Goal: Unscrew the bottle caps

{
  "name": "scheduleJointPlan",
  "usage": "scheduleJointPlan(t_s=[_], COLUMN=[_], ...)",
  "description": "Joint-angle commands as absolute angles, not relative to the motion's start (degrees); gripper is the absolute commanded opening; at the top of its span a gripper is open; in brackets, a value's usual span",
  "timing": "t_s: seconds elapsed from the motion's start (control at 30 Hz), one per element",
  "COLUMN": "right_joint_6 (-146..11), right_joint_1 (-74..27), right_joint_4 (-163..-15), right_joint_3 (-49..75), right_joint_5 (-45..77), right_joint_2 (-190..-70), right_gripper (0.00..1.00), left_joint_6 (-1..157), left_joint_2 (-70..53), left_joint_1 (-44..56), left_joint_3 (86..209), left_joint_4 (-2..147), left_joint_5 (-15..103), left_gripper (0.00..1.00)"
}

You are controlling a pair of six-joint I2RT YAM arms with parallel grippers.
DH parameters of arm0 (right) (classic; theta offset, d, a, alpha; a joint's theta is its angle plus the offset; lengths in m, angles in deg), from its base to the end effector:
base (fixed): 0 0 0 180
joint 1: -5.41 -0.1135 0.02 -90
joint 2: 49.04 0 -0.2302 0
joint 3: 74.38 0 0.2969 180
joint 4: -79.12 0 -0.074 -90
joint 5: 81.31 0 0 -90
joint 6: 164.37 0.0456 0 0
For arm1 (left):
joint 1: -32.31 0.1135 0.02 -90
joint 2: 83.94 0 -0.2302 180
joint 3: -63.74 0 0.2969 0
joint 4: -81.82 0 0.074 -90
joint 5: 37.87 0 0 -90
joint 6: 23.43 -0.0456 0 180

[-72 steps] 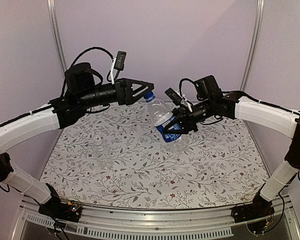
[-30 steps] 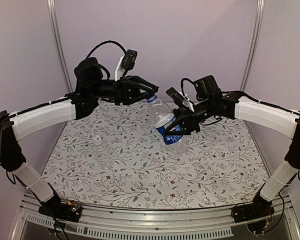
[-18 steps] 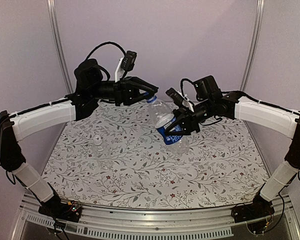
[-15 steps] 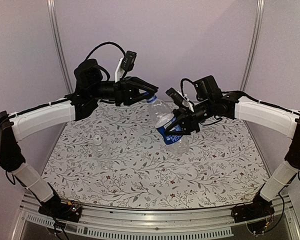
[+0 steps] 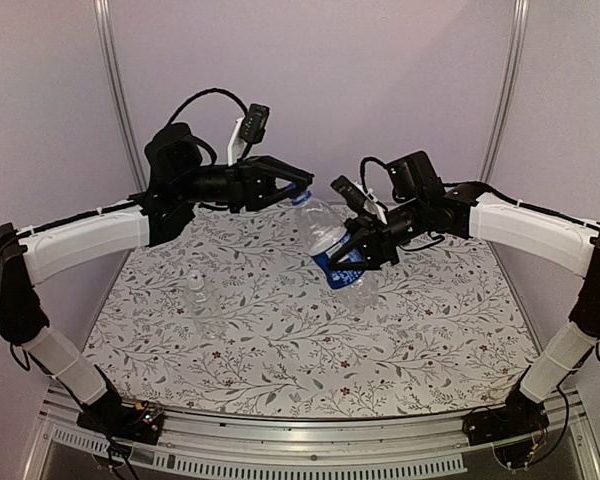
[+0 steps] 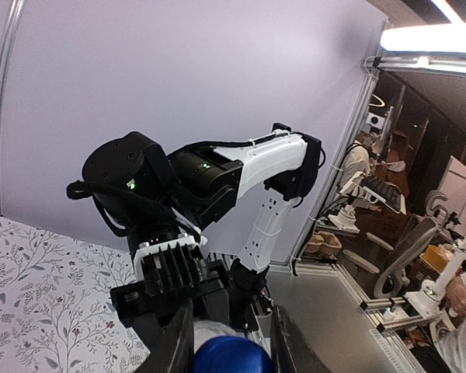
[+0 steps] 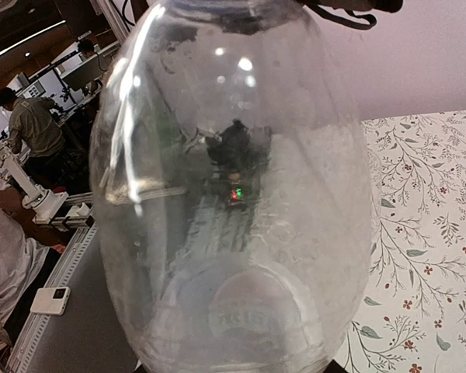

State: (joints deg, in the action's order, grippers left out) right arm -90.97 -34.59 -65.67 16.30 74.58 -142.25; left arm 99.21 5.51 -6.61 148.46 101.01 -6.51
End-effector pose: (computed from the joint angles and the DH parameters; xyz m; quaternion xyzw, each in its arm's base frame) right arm 0.2818 0.2908 0.2735 -0.5681 0.5498 0.5531 0.2629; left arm 0.2932 -0.2868 0.3436 0.4158 0.5120 -0.6463 0.3838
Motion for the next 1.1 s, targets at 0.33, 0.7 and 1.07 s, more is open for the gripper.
scheduleJointPlan(t_s=[0.33, 0.7, 1.07], right_joint_6=[-92.06, -88.26, -86.02], right_joint_1=[-34.66, -34.03, -33.10], right_joint_4=[-65.80, -66.65, -67.05], right_joint_3=[17.32, 18.58, 19.61], right_joint_5=[73.51, 63.16, 61.18], right_joint_2=[-142.66, -143.31, -145.02], right_gripper=[0.36, 0.34, 0.33], left_joint_6=[102.96, 98.85, 98.18], left_joint_2=[1.70, -3.81, -6.44], left_joint_1=[-4.00, -6.24, -10.48], left_joint_3=[147.53, 148.93, 149.97], left_joint_4=[102.45, 82.53, 72.98], left_joint_5=[-1.84, 22.84, 40.03], left_gripper=[0.18, 0.11, 0.10])
